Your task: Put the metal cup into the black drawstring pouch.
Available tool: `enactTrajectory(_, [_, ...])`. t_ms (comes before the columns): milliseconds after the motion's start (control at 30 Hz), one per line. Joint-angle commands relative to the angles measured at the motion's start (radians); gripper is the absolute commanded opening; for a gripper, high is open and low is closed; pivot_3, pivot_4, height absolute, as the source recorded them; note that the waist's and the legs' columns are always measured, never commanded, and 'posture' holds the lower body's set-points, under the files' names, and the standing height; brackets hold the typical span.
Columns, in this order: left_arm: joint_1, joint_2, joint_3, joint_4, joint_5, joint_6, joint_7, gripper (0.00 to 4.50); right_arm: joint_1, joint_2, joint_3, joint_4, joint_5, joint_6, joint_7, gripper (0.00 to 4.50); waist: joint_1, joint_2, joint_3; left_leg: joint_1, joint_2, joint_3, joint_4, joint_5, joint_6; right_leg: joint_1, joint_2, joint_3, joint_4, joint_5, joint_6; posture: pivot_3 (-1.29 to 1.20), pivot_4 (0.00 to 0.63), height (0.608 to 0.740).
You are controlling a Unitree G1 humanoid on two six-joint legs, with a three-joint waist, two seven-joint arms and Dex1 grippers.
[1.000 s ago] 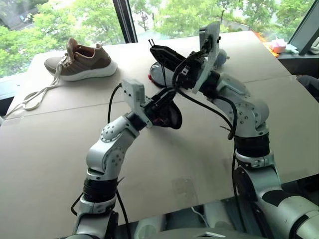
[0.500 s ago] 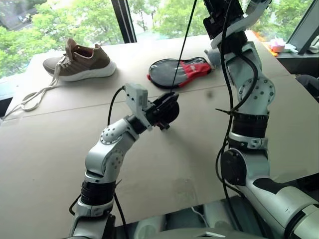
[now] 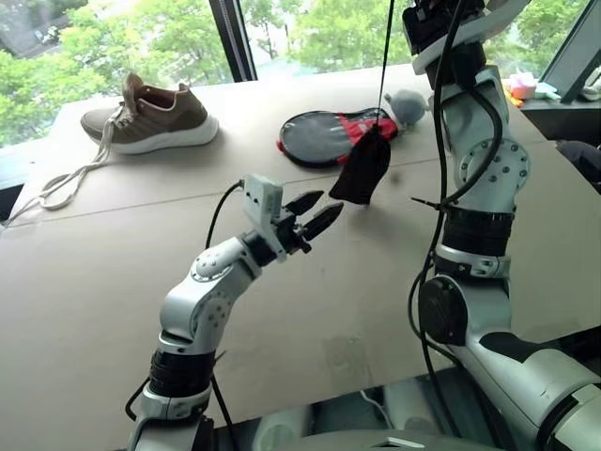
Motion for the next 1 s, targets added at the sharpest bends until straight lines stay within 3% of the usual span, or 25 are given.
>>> enactTrajectory(33, [0.028,0.017,0.084,-0.026,-0.036,-0.037,-0.017,2.72,0.001,-0.014,0.042,-0.079,0.044,0.032,0.030,0.00,0.000,0.000,0.000,0.000,0.000,0.000,0.000,0.000,0.000,0.000,0.000,0.000,0.000,0.000,0.000,0.00,0.150,0.740])
enactTrajectory(233, [0.059,0.069,0.247,0.067,-0.036,-0.086,-0.014,2.72,0.050,-0.054,0.105,-0.162,0.132,0.156,0.086,0.00,0.002,0.000,0.000,0.000,0.000,0.000,0.000,0.000,0.000,0.000,0.000,0.000,0.001,0.000,0.000,0.00,0.150,0.740])
enactTrajectory(467, [0.113,0.110,0.305,0.095,-0.018,-0.115,-0.016,2.72,0.139,-0.147,0.146,-0.216,0.211,0.281,0.133,0.00,0.005,0.000,0.000,0.000,0.000,0.000,0.000,0.000,0.000,0.000,-0.001,-0.001,-0.001,0.000,0.000,0.00,0.150,0.740])
enactTrajectory(500, [0.123,0.109,0.304,0.088,-0.016,-0.114,-0.014,2.78,0.155,-0.166,0.149,-0.210,0.212,0.301,0.137,0.49,0.005,0.000,0.000,0.000,0.000,0.000,0.000,0.000,0.000,0.000,-0.001,-0.001,-0.001,0.000,0.000,0.00,0.150,0.740])
enactTrajectory(567, [0.148,0.108,0.303,0.068,-0.019,-0.108,-0.009,2.78,0.209,-0.214,0.160,-0.206,0.189,0.326,0.157,0.90,0.006,-0.001,0.000,0.000,0.000,0.000,0.000,0.000,0.000,0.000,-0.001,-0.001,0.000,0.000,0.000,0.00,0.150,0.740])
enactTrajectory(600, [0.163,0.110,0.304,0.059,-0.023,-0.102,-0.007,2.78,0.246,-0.243,0.170,-0.201,0.163,0.337,0.166,1.35,0.006,-0.001,-0.001,0.000,0.000,0.000,0.000,0.000,0.000,0.001,-0.001,-0.001,-0.001,0.000,0.000,0.00,0.150,0.740])
enactTrajectory(633, [0.186,0.114,0.306,0.049,-0.024,-0.092,-0.004,2.78,0.300,-0.289,0.187,-0.191,0.130,0.349,0.209,1.71,0.006,-0.001,-0.001,0.000,0.000,0.000,0.000,0.000,0.000,0.001,-0.001,-0.001,0.000,0.000,0.000,0.00,0.150,0.740])
enactTrajectory(733, [0.278,0.150,0.295,0.020,0.019,-0.081,-0.008,2.78,0.484,-0.468,0.297,-0.179,-0.049,0.312,0.400,1.71,0.009,-0.002,-0.001,-0.001,0.000,0.000,0.000,0.000,0.001,0.001,-0.001,-0.001,-0.001,0.000,0.000,0.00,0.150,0.740])
enactTrajectory(867, [0.455,0.214,0.311,-0.063,0.063,-0.104,-0.050,2.78,0.773,-0.687,0.375,-0.159,-0.266,0.115,0.667,1.71,0.010,-0.002,-0.001,-0.001,0.000,0.002,0.000,-0.001,0.002,0.001,-0.001,0.000,-0.003,0.000,0.000,0.00,0.150,0.740])
enactTrajectory(1000, [0.573,0.228,0.270,-0.117,0.136,-0.156,-0.052,2.78,0.896,-0.717,0.307,0.036,-0.336,-0.140,0.892,1.71,0.008,-0.002,-0.001,0.001,0.001,0.006,0.000,-0.004,0.007,0.002,-0.001,0.004,-0.003,0.000,0.001,0.00,0.150,0.740])
